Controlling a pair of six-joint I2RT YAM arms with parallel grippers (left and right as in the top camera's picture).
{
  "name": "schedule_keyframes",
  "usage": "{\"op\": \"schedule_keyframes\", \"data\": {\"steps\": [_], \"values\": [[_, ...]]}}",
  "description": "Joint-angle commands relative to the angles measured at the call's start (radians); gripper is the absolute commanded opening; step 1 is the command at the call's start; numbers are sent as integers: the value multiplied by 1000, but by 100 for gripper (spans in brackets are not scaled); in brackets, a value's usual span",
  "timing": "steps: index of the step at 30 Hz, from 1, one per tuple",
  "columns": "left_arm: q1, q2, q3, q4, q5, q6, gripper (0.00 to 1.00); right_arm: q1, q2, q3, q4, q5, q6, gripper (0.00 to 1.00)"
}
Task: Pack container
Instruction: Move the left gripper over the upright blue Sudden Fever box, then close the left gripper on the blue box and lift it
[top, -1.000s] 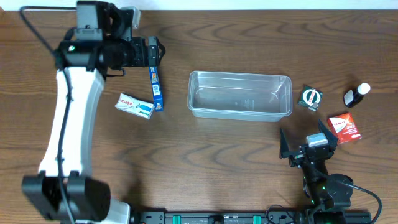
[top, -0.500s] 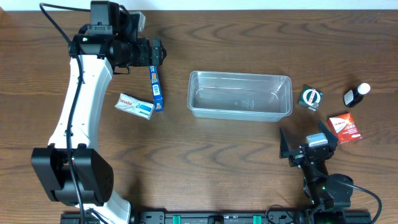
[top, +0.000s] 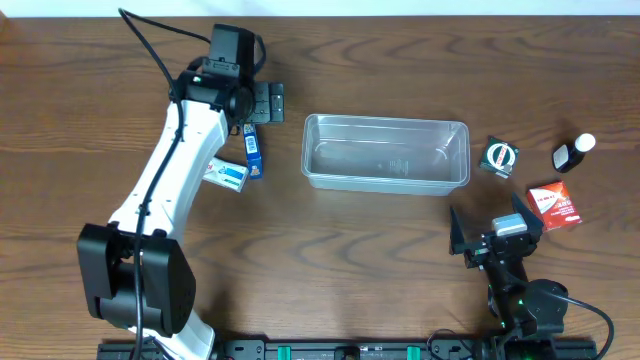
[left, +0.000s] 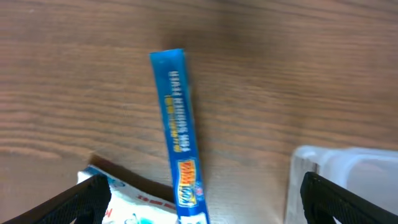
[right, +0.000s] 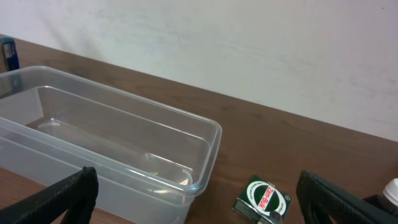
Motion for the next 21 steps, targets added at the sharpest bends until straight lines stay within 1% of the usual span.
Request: {"op": "schedule_keyframes", "data": {"steps": [1,5,13,14,16,17,19,21], "values": [[11,11,-33,28,-67,-104,98,9,-4,-2,-4,2,8,99],[11,11,-79,87,-67,-135,98,10,-4,-2,-4,2,8,99],[11,11,-201,214,-67,-153,100,9,-4,-2,-4,2,8,99],[11,11,-209,220,-67,-153,98,10,-4,-2,-4,2,8,99],[11,11,-211,229,-66,-153,89,10,-3,-2,-4,2,8,99],[11,11,-211,234,-67,-153,82,9,-4,-2,-4,2,8,99],[11,11,-211,248,-66,-153,74,10,-4,-2,-4,2,8,99],[11,13,-211,257,-67,-152,74,10,-4,-2,-4,2,8,99]]}}
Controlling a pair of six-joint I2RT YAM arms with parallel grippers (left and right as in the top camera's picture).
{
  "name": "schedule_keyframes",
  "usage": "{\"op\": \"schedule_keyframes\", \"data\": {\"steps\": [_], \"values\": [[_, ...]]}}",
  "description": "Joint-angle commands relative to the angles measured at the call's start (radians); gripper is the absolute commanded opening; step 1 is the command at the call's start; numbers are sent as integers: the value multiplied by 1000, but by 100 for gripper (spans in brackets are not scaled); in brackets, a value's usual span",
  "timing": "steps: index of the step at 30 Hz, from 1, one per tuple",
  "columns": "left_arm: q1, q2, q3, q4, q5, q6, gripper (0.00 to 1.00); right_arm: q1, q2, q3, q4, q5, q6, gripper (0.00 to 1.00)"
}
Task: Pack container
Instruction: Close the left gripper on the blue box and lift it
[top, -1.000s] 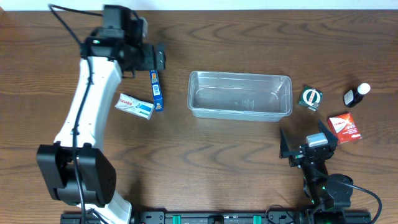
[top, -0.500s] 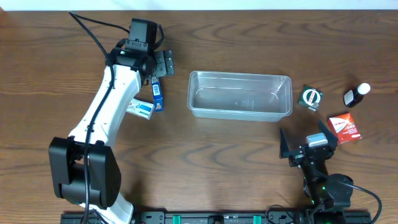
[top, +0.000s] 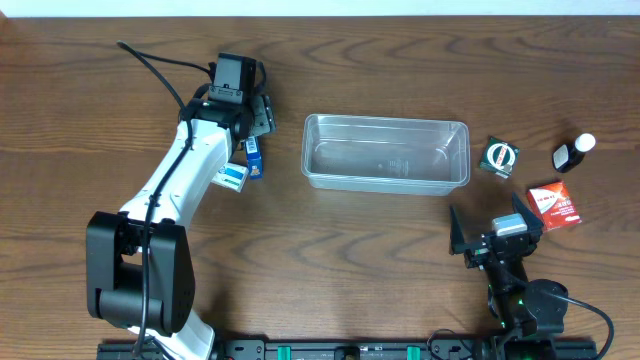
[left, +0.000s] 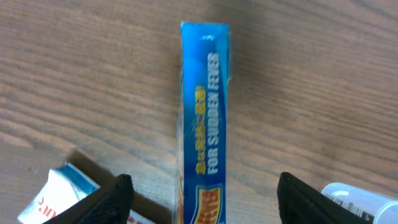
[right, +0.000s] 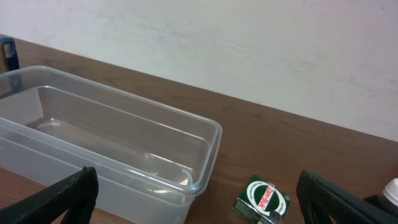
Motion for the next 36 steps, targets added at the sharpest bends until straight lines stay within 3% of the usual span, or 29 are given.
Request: {"op": "schedule_keyframes", "data": {"steps": [1,12,19,25,28,32,36], "values": [[3,14,4,13,-15,-5,74,10,-4,-2,-4,3,8,99],[3,89,4,36,-15,-1,74,10,-4,-2,-4,3,8,99],[3,95,6,55,-16,3,46,9,-4,-2,-4,3,8,99],[3,93,8,57,-16,66,33,10,-4,-2,-4,3,8,99],[3,84,8,57,-34,82,32,10,-4,-2,-4,3,8,99],[3,56,8,54,-77,116,15,10,-4,-2,-4,3,8,99],[3,8,8,55,-91,141,14,10,-4,-2,-4,3,8,99]]}}
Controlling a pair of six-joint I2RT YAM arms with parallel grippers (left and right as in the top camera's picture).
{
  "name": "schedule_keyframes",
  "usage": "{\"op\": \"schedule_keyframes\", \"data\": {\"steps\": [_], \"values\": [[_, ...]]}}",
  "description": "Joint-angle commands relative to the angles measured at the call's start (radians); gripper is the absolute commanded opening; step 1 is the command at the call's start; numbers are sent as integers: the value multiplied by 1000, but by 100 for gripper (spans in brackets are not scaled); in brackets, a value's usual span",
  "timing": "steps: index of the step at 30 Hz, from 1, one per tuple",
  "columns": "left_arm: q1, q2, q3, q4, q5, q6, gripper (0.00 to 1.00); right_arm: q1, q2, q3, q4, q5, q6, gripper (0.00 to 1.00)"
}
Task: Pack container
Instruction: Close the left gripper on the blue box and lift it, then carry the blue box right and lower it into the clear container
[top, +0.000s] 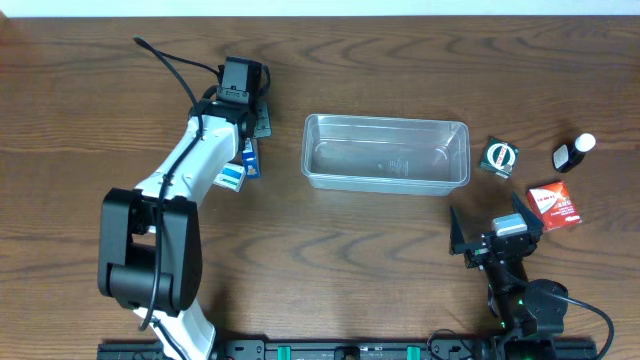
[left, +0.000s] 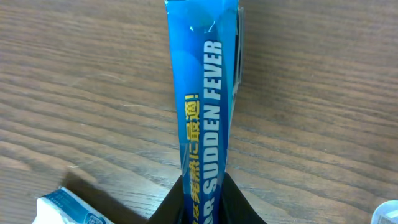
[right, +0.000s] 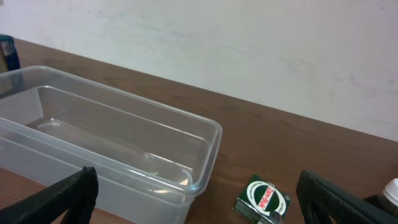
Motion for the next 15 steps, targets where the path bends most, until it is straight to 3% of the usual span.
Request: {"op": "schedule_keyframes", "data": {"steps": [1,6,10,15], "values": [[3,-92,8,4,-40,53,14,10,-4,-2,-4,2,8,99],[-4,-187,10,8,-37,91,14,10,-3,-2,-4,2,8,99],[-41,-294,10,26,-31,195,14,10,-4,-2,-4,2,8,99],[-132,-404,10,70,180,529,14,10,-3,-2,-4,2,8,99]]}}
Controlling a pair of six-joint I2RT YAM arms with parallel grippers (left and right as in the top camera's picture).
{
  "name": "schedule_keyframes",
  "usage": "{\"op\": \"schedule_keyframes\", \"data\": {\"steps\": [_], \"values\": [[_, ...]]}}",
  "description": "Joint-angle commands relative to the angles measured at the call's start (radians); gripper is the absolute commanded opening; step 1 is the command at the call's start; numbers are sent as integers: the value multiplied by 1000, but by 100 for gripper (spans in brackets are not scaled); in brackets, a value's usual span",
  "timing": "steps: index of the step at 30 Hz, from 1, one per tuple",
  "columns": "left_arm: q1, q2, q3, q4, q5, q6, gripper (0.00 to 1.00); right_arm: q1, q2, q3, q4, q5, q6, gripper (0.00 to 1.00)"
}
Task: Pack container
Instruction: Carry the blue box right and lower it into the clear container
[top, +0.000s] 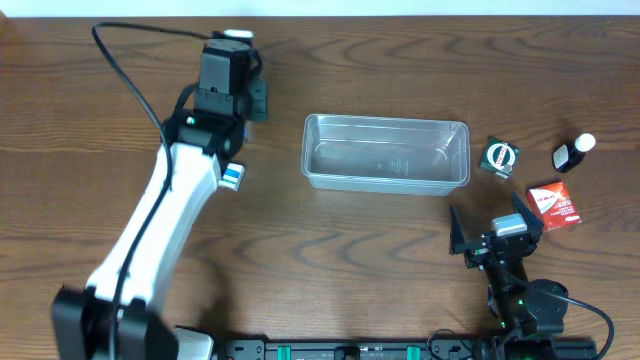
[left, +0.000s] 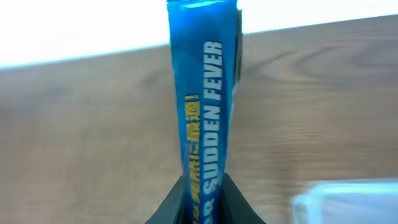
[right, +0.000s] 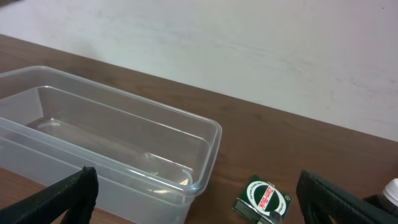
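My left gripper (left: 204, 200) is shut on a long blue box (left: 204, 106) printed "FOR SUDDEN FEVER", and holds it off the table. In the overhead view the left gripper (top: 228, 88) hangs left of the clear plastic container (top: 385, 152) and hides the box. A corner of the container (left: 348, 198) shows low right in the left wrist view. My right gripper (top: 495, 240) stands open near the table's front right, nothing between its fingers (right: 68, 194). It looks at the container (right: 112, 134).
A white and blue packet (top: 232, 177) lies on the table under the left arm. Right of the container are a green round-label tin (top: 499, 157), a black bottle with a white cap (top: 573, 152) and a red box (top: 554, 204). The tin (right: 264, 198) also shows in the right wrist view.
My left gripper, still shut on the blue box, has come up off the table. Its view now shows the wall and the container's corner. The right arm has not moved.
My left gripper stood open above the blue box lying beside the white packet. Then it was lower, fingers on either side of the box. Then it was shut on the box at table level, and now holds it up in the air.
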Motion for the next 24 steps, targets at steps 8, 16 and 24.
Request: {"op": "schedule_keyframes", "data": {"steps": [8,16,24], "values": [[-183,-92,10,-21,433,548,14,9,-3,-2,-4,3,8,99],[-229,-32,10,-75,602,687,14,9,-3,-2,-4,3,8,99],[-237,69,10,-119,614,925,16,10,-4,-2,-4,3,8,99]]}}
